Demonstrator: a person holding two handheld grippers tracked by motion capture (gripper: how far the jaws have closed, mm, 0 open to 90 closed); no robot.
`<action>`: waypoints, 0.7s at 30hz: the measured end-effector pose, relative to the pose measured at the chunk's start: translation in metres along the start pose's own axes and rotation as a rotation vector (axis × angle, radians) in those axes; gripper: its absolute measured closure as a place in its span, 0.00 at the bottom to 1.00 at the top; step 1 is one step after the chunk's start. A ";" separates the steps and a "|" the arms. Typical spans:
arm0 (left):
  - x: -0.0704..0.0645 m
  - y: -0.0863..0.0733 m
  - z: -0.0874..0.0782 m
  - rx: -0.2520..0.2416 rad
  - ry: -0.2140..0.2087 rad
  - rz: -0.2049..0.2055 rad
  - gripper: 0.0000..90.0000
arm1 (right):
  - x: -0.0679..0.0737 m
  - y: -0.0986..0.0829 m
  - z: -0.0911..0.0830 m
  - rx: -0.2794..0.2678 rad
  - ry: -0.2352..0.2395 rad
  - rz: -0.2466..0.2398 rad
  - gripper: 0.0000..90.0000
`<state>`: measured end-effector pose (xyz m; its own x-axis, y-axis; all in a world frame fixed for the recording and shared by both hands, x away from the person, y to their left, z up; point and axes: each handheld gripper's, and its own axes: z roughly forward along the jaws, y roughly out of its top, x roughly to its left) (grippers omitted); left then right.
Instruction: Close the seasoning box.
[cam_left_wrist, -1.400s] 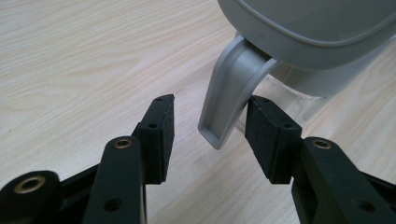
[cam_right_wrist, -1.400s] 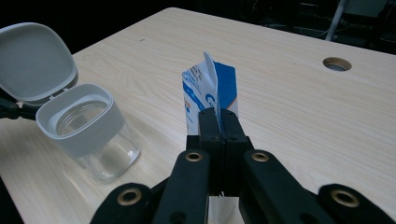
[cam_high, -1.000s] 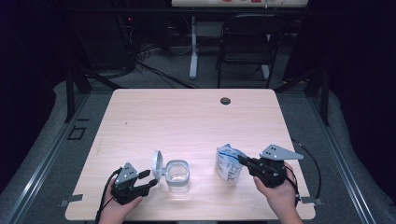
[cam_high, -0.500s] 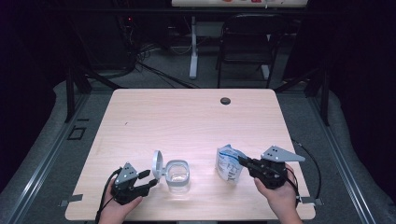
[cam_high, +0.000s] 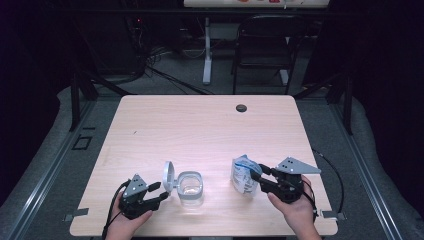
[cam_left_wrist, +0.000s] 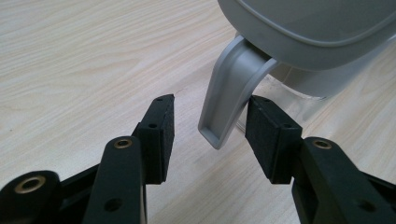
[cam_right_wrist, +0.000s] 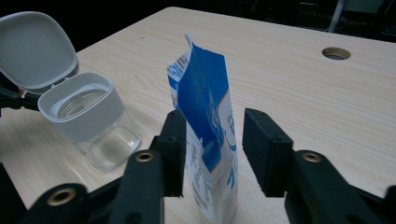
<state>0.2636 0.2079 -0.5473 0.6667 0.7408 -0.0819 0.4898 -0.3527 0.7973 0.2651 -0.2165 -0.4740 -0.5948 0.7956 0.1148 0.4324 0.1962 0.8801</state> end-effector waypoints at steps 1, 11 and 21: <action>0.000 0.000 0.000 0.000 0.000 0.000 0.59 | 0.000 -0.001 0.002 -0.006 0.001 0.009 0.64; 0.000 0.000 0.000 -0.002 -0.001 -0.003 0.59 | -0.001 -0.016 0.013 0.004 -0.002 0.005 0.53; 0.000 0.000 0.000 0.001 -0.004 -0.001 0.59 | 0.002 -0.030 0.024 0.009 -0.004 0.007 0.51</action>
<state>0.2636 0.2076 -0.5475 0.6682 0.7390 -0.0853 0.4911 -0.3521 0.7968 0.2674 -0.2074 -0.5114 -0.5886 0.7995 0.1194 0.4430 0.1955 0.8749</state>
